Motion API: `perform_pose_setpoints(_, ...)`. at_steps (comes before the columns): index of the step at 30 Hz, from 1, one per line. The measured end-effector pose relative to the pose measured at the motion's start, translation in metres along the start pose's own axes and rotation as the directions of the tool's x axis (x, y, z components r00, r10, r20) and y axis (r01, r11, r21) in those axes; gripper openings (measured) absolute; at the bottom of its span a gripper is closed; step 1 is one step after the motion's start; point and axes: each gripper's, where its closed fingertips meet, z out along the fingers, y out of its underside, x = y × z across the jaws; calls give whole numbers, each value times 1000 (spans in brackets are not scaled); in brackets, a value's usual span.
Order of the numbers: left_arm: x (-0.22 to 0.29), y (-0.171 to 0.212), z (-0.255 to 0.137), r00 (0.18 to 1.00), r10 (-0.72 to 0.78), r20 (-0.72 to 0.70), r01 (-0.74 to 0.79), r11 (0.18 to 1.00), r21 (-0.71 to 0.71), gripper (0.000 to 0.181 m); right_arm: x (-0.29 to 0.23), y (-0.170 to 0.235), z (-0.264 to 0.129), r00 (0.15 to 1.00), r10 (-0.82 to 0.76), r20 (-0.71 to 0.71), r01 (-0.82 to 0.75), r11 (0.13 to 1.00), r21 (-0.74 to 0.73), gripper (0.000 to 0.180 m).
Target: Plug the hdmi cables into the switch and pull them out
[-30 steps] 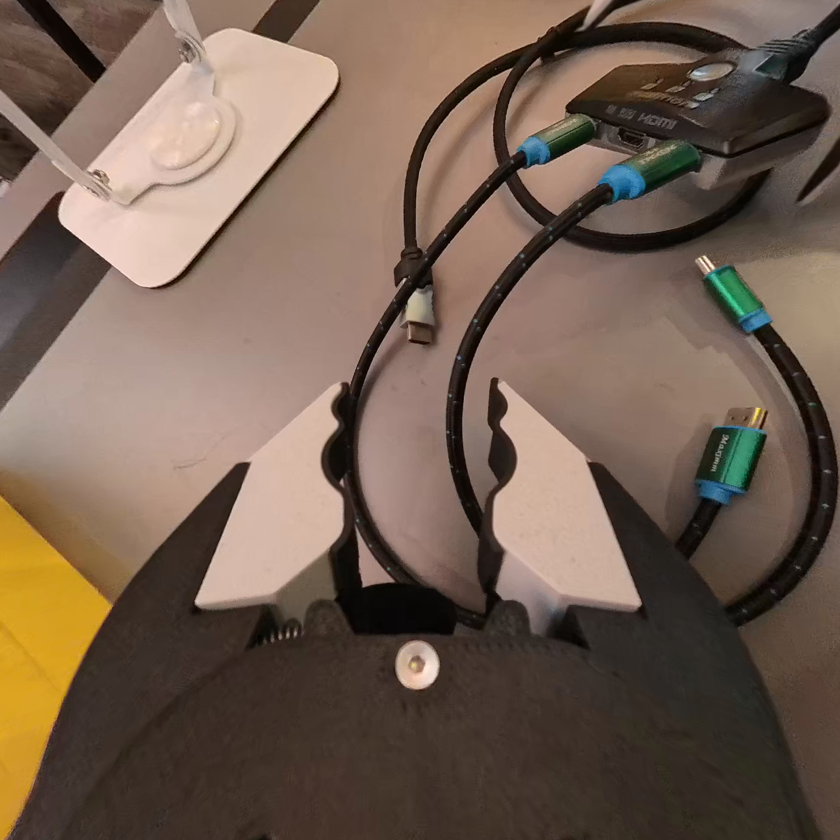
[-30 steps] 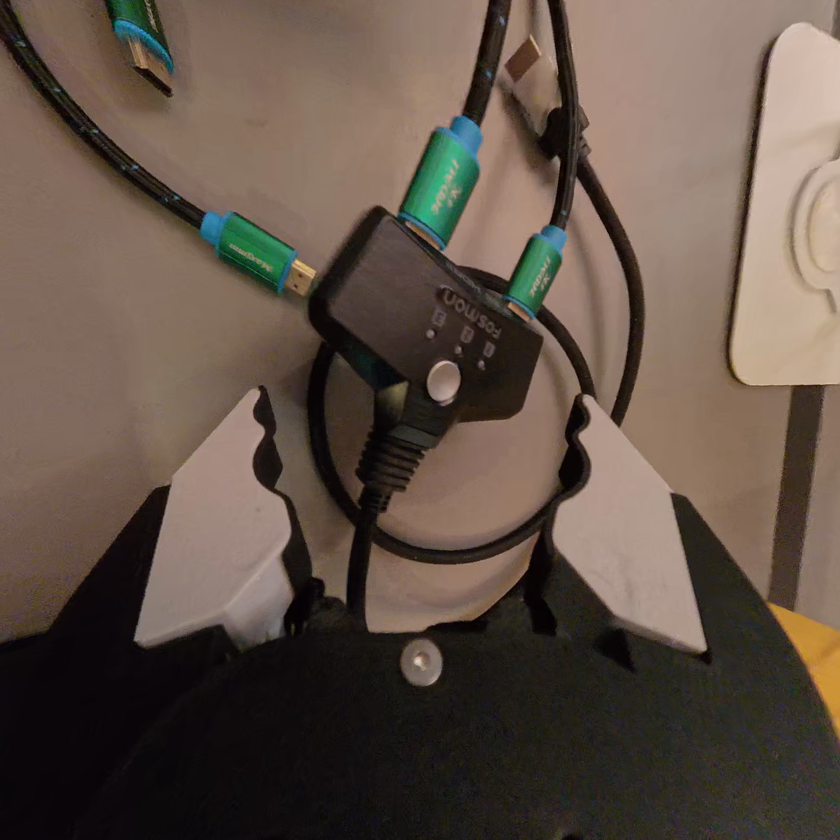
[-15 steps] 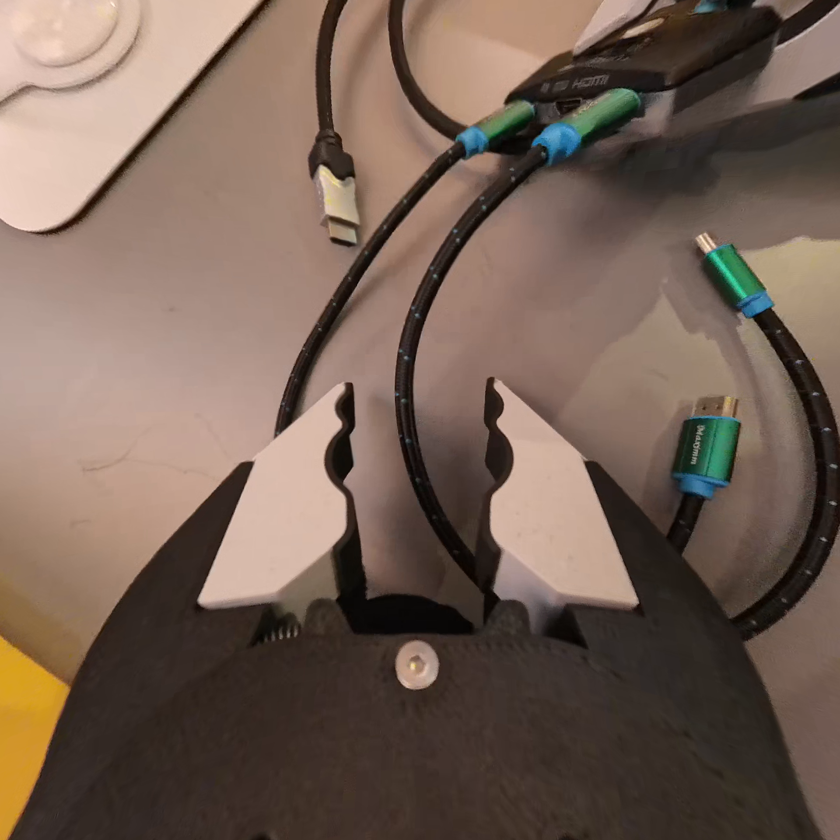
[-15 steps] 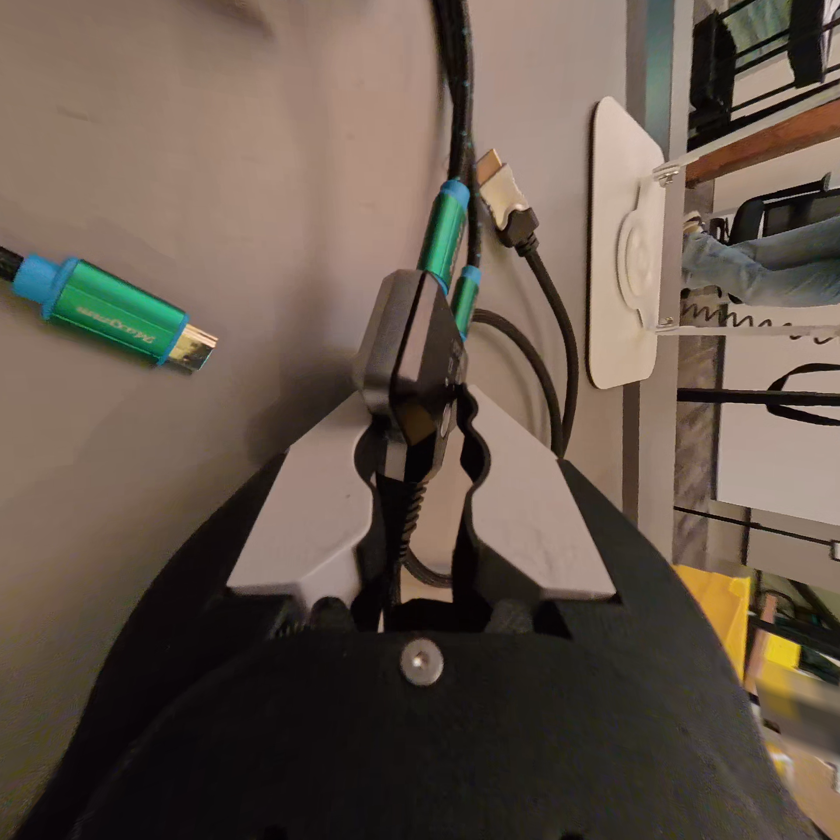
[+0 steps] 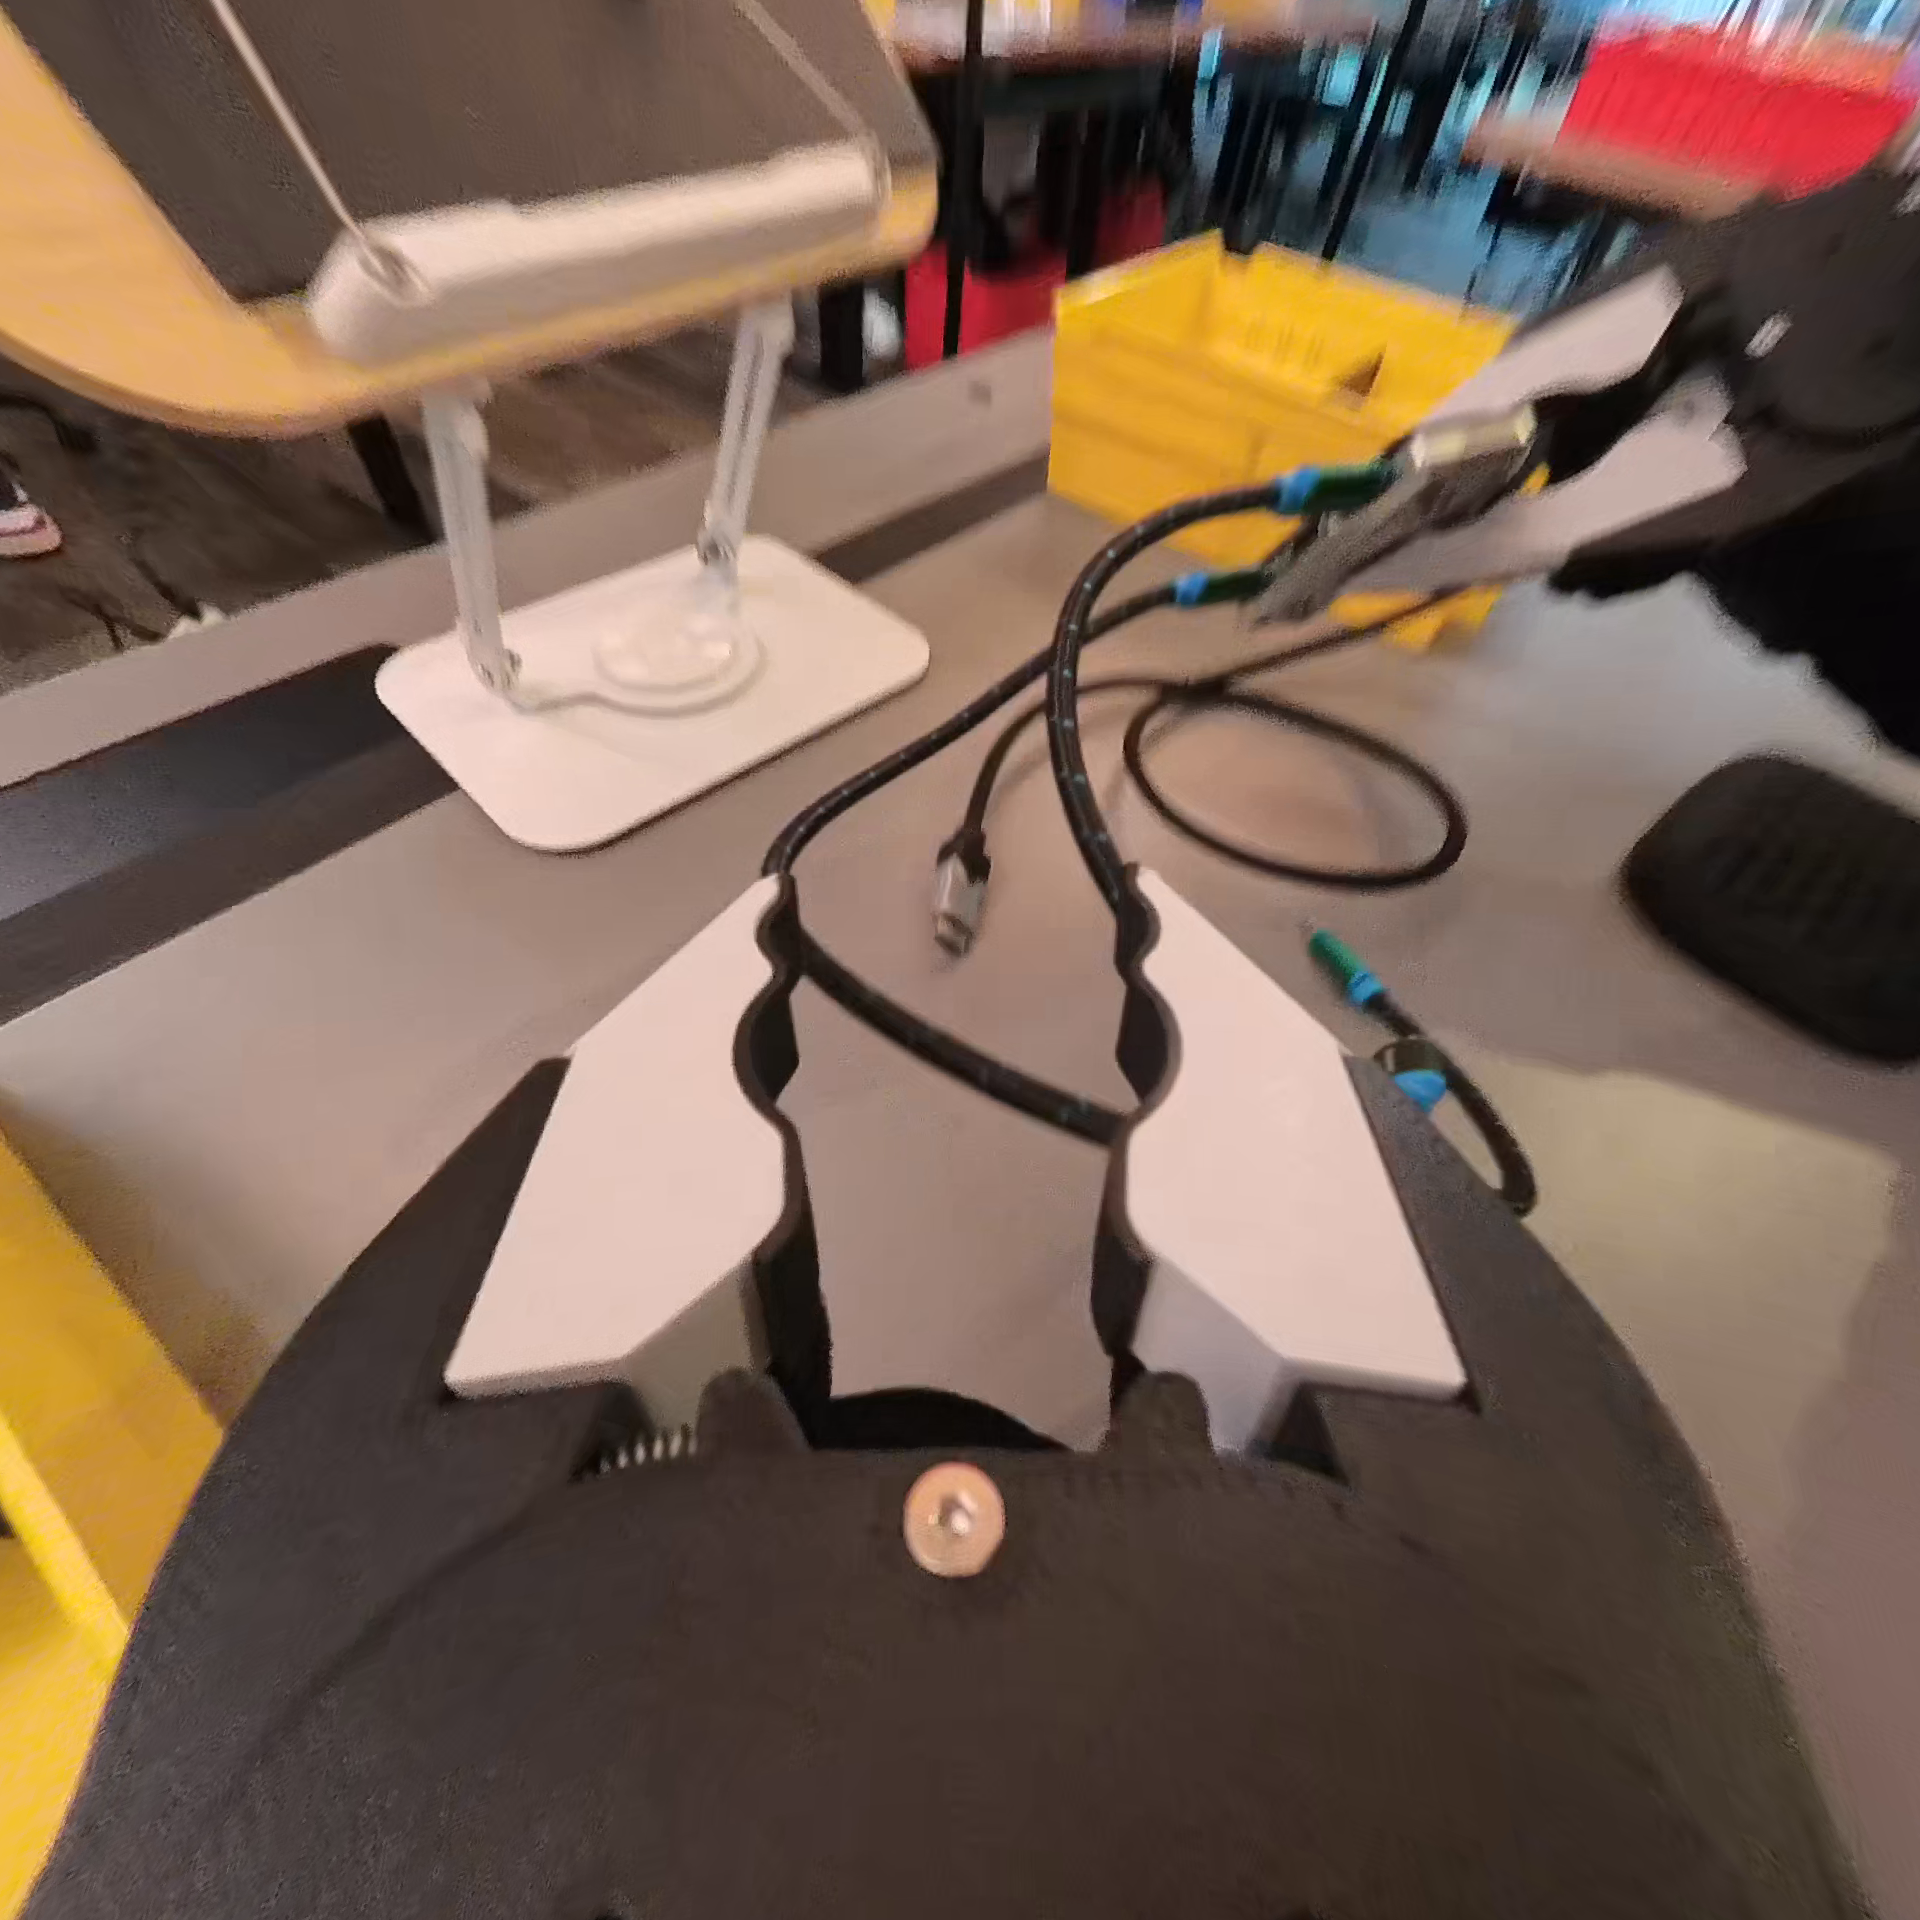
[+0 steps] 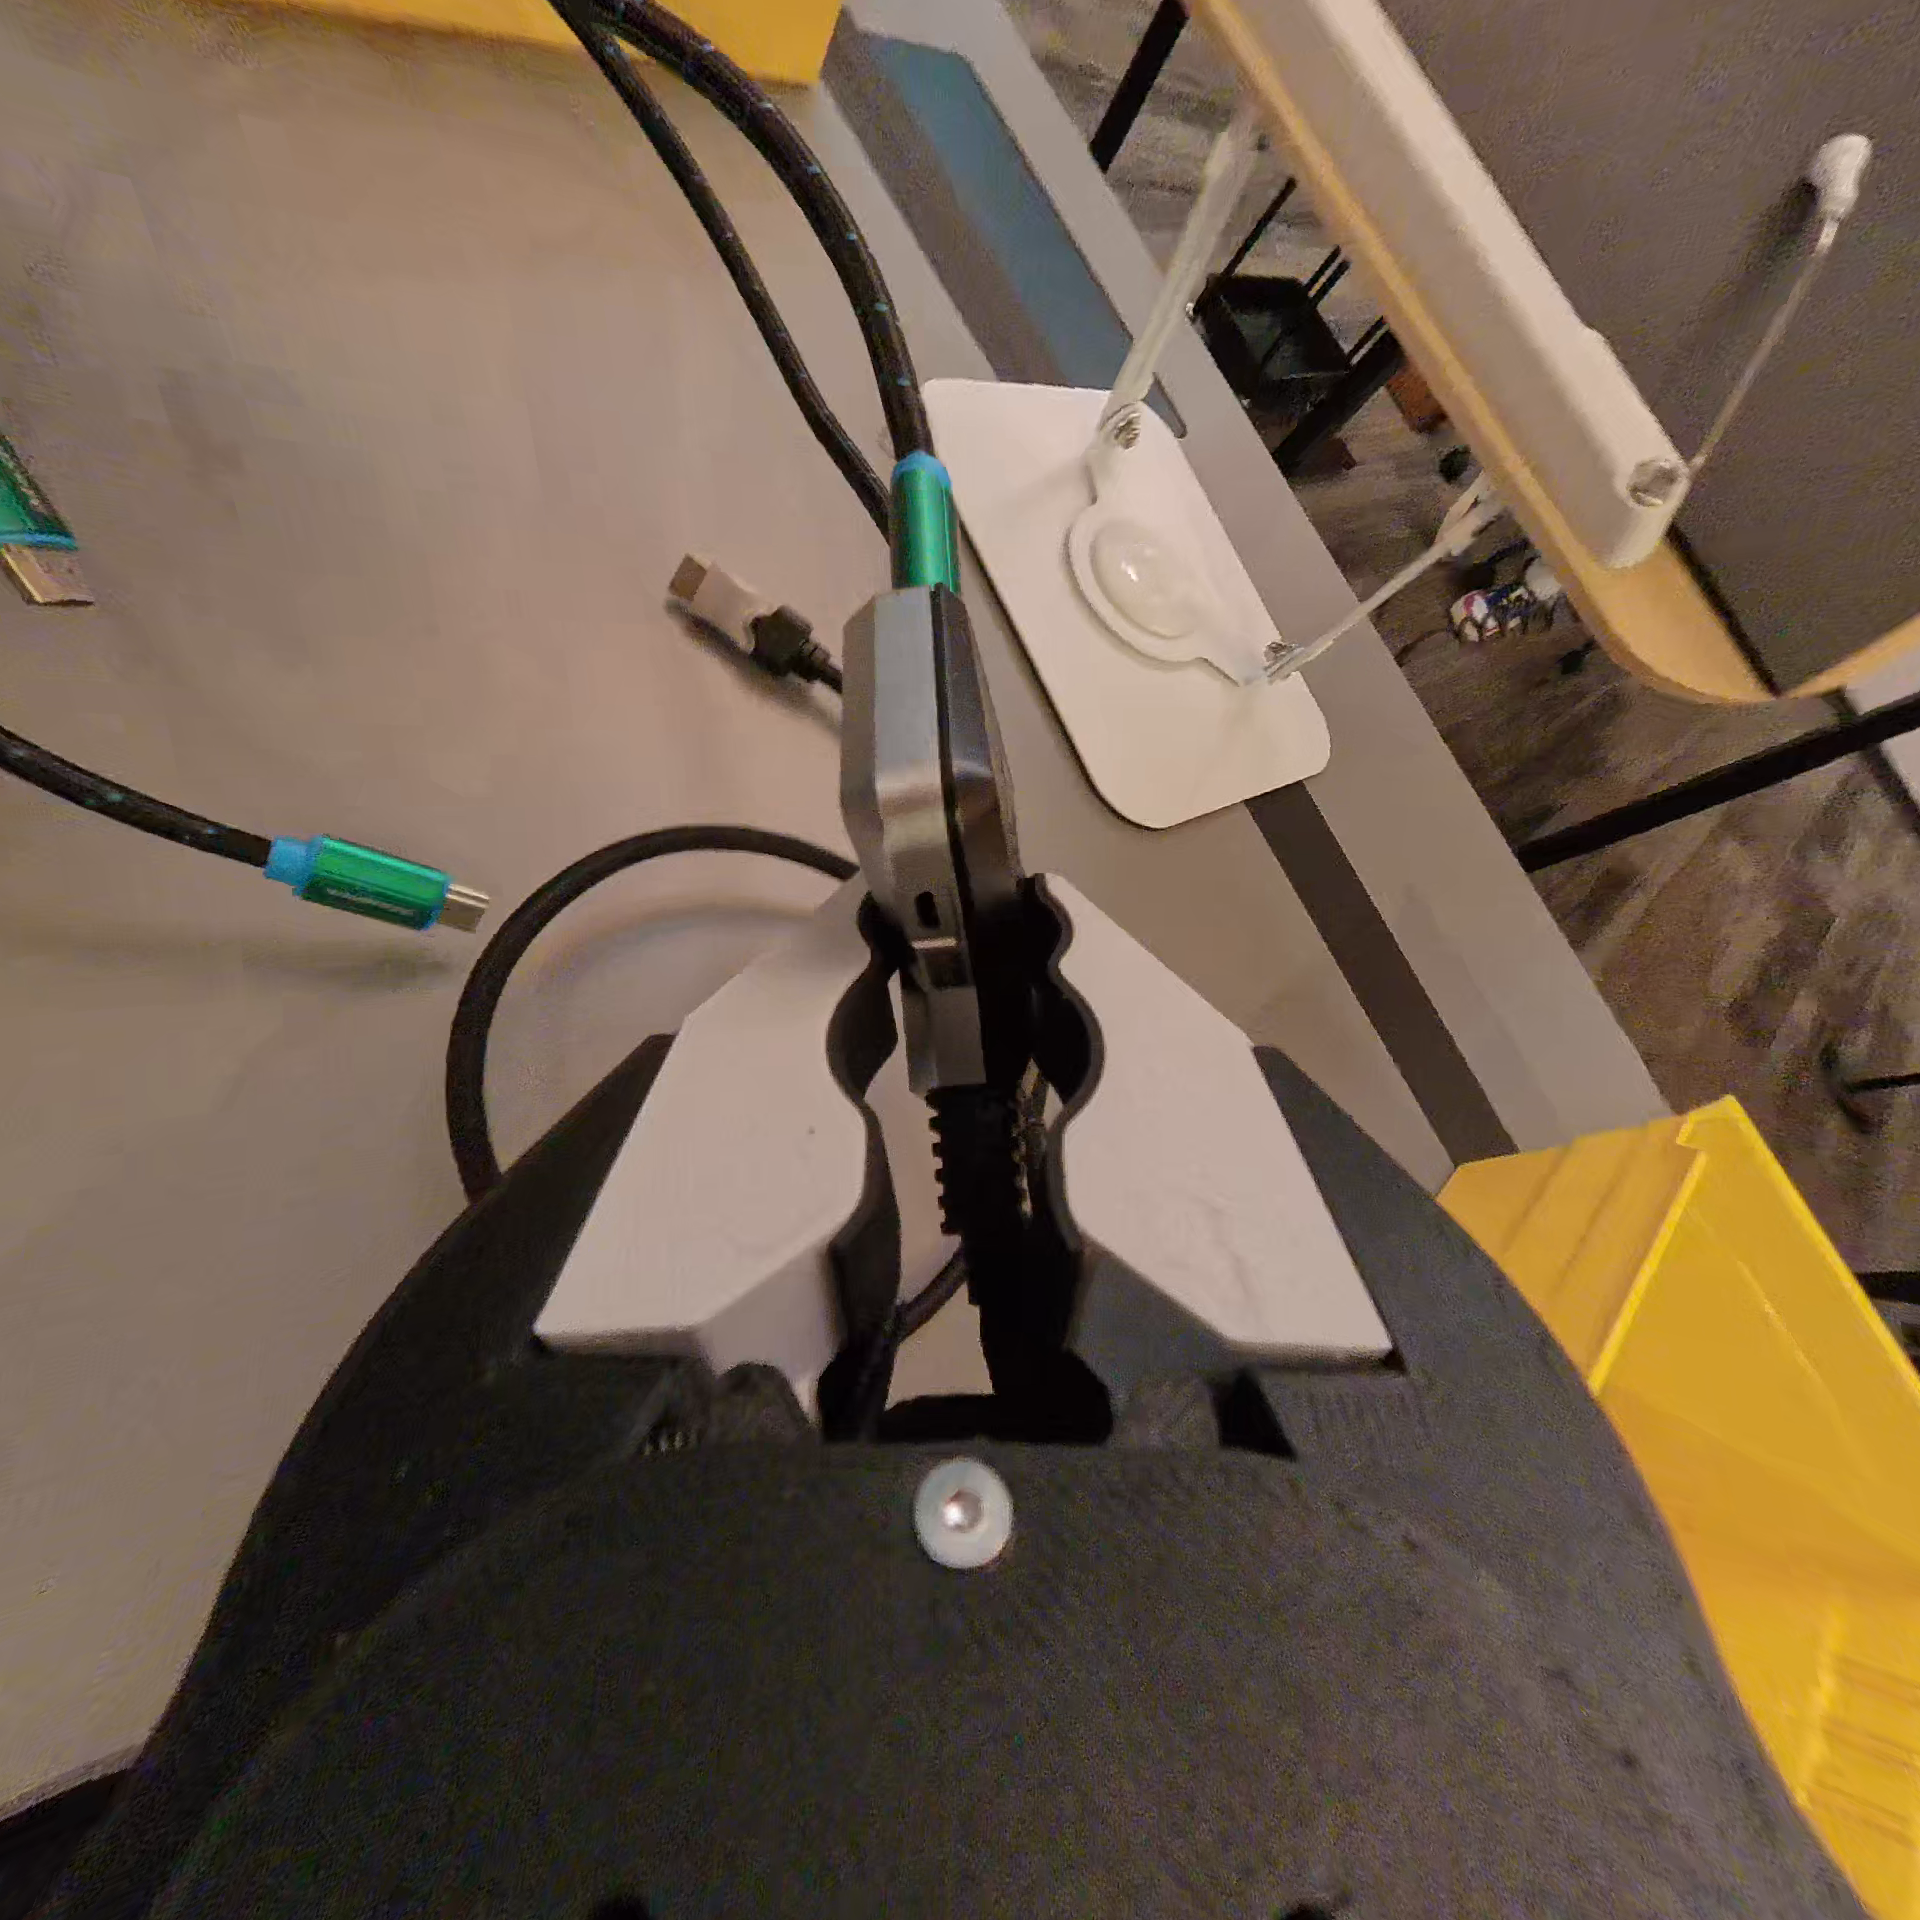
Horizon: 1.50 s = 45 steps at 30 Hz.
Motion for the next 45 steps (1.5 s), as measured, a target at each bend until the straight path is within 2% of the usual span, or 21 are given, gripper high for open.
perform_pose_setpoints(2, -4, -15, -10, 998, -62, -20, 63, 994, 86, 58, 13, -4, -8, 998, 62, 4, -62, 998, 31, 20)
perform_pose_setpoints(6, -14, -30, -24, 995, -97, -13, 98, 981, 169, 59, 41, -11, -26, 988, 154, -3, -153, 985, 81, 20)
perform_pose_setpoints(14, -15, -25, -23, 991, -128, -35, 132, 964, 232, 59, 67, -23, -49, 976, 219, 5, -218, 969, 120, 20)
perform_pose_setpoints(17, -14, -23, -25, 977, -189, -95, 208, 942, 262, 60, 81, -30, -62, 961, 274, 17, -273, 947, 171, 20)
perform_pose_setpoints(19, -15, -16, -21, 964, -236, -126, 260, 935, 240, 62, 91, -37, -74, 955, 298, 18, -295, 934, 203, 20)
perform_pose_setpoints(29, 13, 41, 22, 968, -208, -141, 211, 977, 7, 65, 159, -67, -133, 938, 342, -48, -313, 901, 300, 19)
perform_pose_setpoints(40, 21, 71, 37, 967, -215, -137, 205, 975, -83, 65, 249, -115, -177, 928, 354, -114, -294, 885, 360, 20)
perform_pose_setpoints(45, 21, 72, 38, 970, -206, -132, 196, 977, -89, 65, 295, -138, -200, 917, 367, -157, -281, 872, 401, 19)
